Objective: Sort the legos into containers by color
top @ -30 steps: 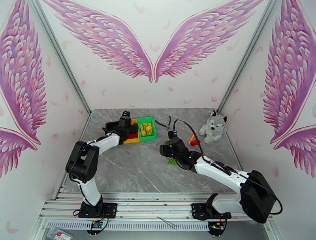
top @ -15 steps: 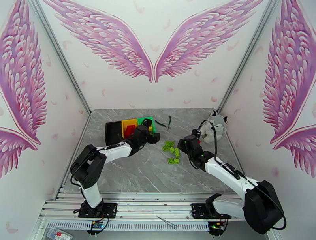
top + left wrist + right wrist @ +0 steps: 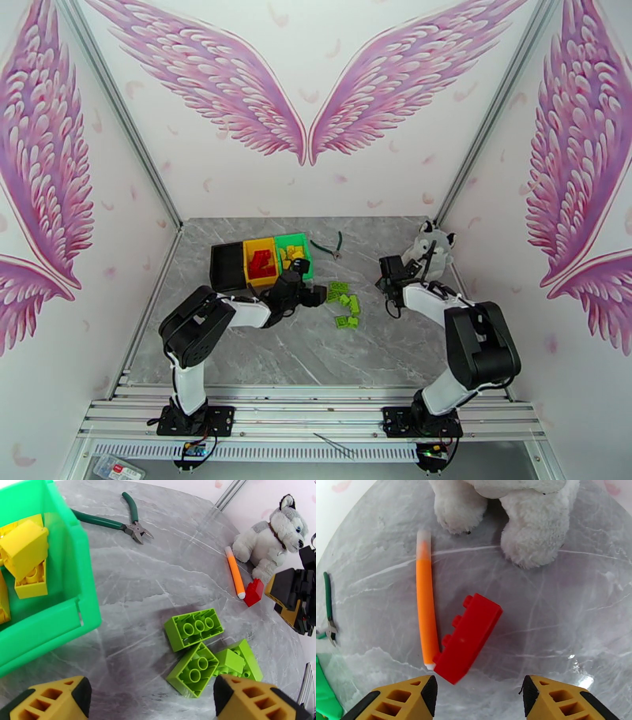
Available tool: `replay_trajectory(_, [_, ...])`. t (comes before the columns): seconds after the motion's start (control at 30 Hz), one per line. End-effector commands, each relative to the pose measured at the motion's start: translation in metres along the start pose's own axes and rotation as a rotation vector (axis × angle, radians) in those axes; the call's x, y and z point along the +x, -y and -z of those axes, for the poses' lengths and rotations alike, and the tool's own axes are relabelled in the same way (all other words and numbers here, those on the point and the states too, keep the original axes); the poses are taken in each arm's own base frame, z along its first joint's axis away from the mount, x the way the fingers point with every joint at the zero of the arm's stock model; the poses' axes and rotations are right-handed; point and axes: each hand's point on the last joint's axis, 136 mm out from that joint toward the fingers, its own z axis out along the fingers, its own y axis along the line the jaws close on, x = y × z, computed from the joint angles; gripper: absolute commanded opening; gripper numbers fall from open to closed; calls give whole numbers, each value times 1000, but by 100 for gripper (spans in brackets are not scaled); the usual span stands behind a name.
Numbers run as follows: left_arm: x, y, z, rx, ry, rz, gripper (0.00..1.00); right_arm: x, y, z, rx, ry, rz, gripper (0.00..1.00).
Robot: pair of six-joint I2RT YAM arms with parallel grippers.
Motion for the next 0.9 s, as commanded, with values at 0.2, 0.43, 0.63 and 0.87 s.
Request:
replay_trajectory(0.2, [-13,-8,12,23,47,36,86,-1,-2,-24,60,-20,-89,64])
replay_trajectory(0.43, [-17,-12,18,21,63,45,86,6,12,-31,104,-10,-112,57])
replay_trajectory(0.63, [-19,-11,20,23,65,47,85,6,21,-23,107,12,-125,43])
replay_trajectory(0.87, [-22,-10,27,17,76,53,85,-2,15,-6,55,34,-60,26])
